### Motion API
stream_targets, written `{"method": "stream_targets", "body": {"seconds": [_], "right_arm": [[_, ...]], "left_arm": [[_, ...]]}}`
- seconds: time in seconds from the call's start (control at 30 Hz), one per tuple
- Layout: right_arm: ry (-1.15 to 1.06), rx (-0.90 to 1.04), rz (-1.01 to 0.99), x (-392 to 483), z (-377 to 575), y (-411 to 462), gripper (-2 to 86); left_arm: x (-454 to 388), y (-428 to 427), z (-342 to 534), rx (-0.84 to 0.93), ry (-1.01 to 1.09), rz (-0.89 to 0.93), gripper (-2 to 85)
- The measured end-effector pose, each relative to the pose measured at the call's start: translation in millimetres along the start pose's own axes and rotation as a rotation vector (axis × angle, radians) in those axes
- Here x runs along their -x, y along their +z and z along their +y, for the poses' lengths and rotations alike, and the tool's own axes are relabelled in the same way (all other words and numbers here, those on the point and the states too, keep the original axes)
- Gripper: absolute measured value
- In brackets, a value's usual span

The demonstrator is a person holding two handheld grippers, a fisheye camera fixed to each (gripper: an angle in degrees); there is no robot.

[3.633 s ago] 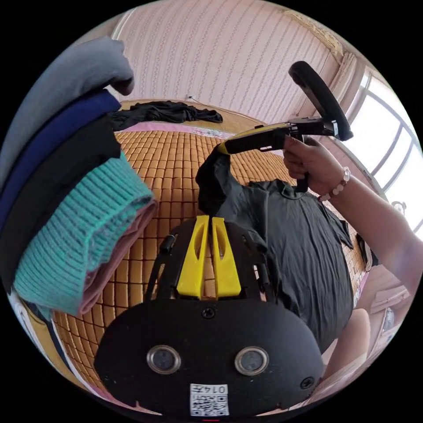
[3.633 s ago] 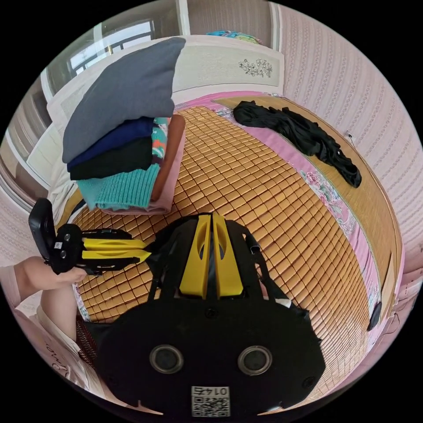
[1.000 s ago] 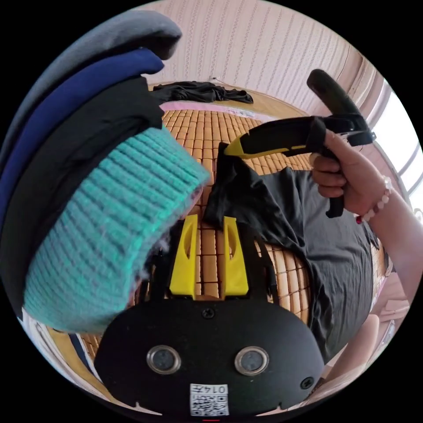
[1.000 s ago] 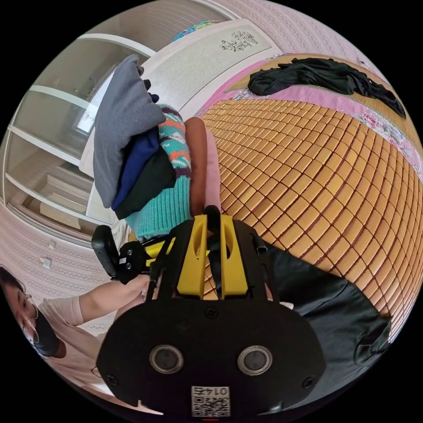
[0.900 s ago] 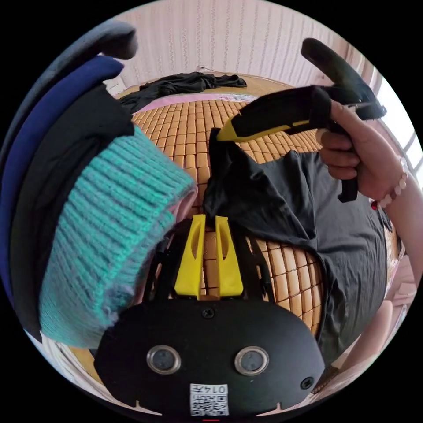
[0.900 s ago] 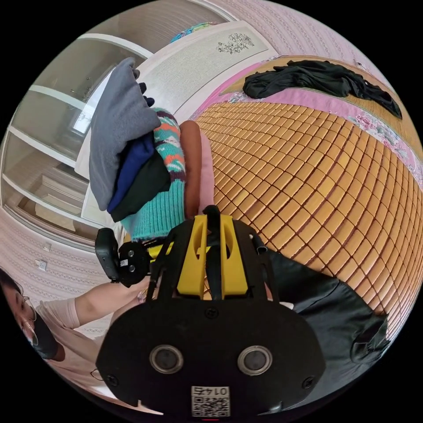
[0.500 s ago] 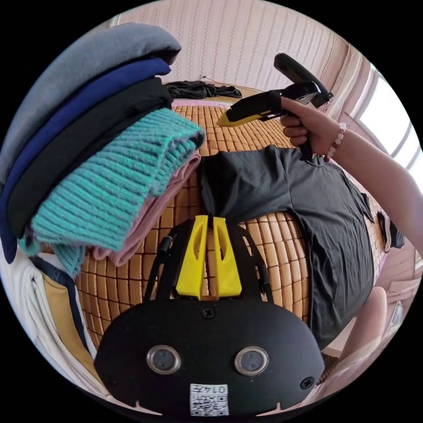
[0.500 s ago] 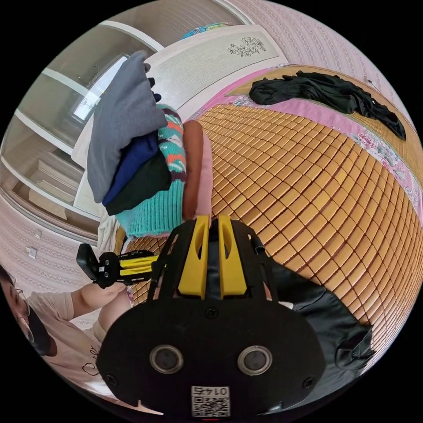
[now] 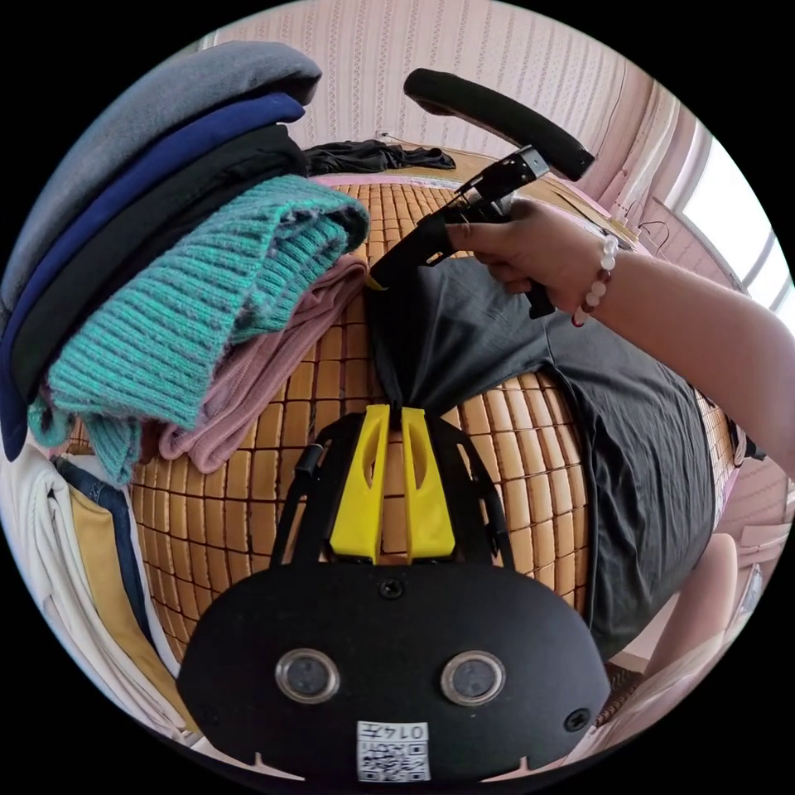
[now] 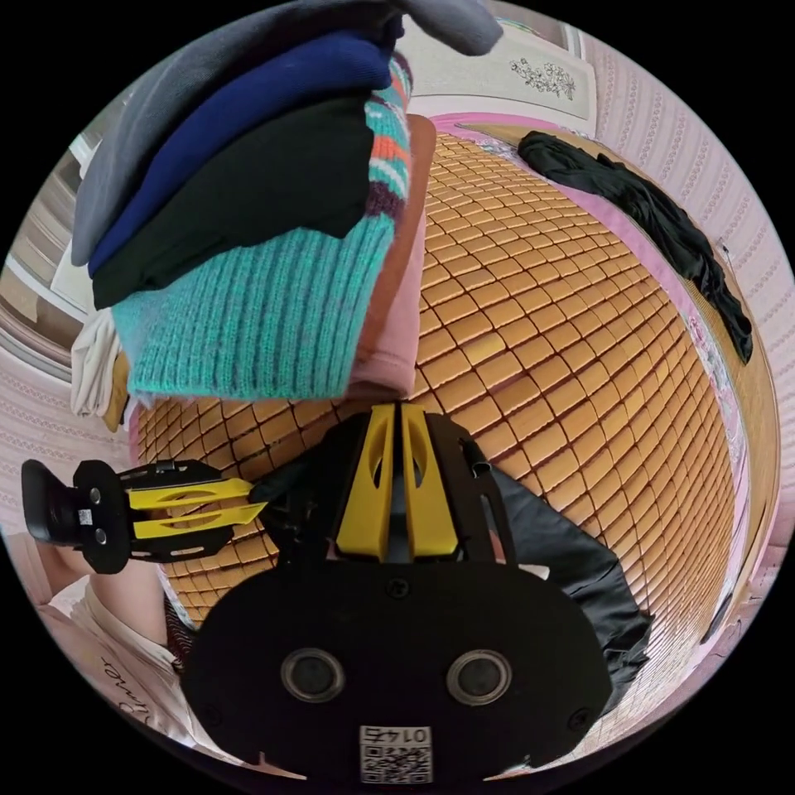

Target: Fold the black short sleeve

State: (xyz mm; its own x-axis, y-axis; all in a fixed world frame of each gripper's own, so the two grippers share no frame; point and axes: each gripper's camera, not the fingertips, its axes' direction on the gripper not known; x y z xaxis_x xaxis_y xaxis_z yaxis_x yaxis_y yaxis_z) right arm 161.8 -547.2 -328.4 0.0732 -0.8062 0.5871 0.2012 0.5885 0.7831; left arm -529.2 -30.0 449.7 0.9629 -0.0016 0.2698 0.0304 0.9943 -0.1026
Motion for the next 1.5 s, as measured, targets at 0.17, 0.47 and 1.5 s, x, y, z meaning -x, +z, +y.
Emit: {"method": "stream_targets", "body": {"seconds": [0.17,0.47,1.5], "right_arm": [[0.057,-0.121,-0.227,-19,28,-21,-0.6],[0.09,-0.146,-0.333,-25,46,3,2.4],[1.004,0.264,-0.002,46,673,-81,1.0]], "left_arm": [[-6,-23,16,-0.081,-0.01,0.025,2.3],[10,-12,26,-0.033,-0.136,0.037,5.2],[-193,-96,127,0.33,0.267,0.183,5.7]]}}
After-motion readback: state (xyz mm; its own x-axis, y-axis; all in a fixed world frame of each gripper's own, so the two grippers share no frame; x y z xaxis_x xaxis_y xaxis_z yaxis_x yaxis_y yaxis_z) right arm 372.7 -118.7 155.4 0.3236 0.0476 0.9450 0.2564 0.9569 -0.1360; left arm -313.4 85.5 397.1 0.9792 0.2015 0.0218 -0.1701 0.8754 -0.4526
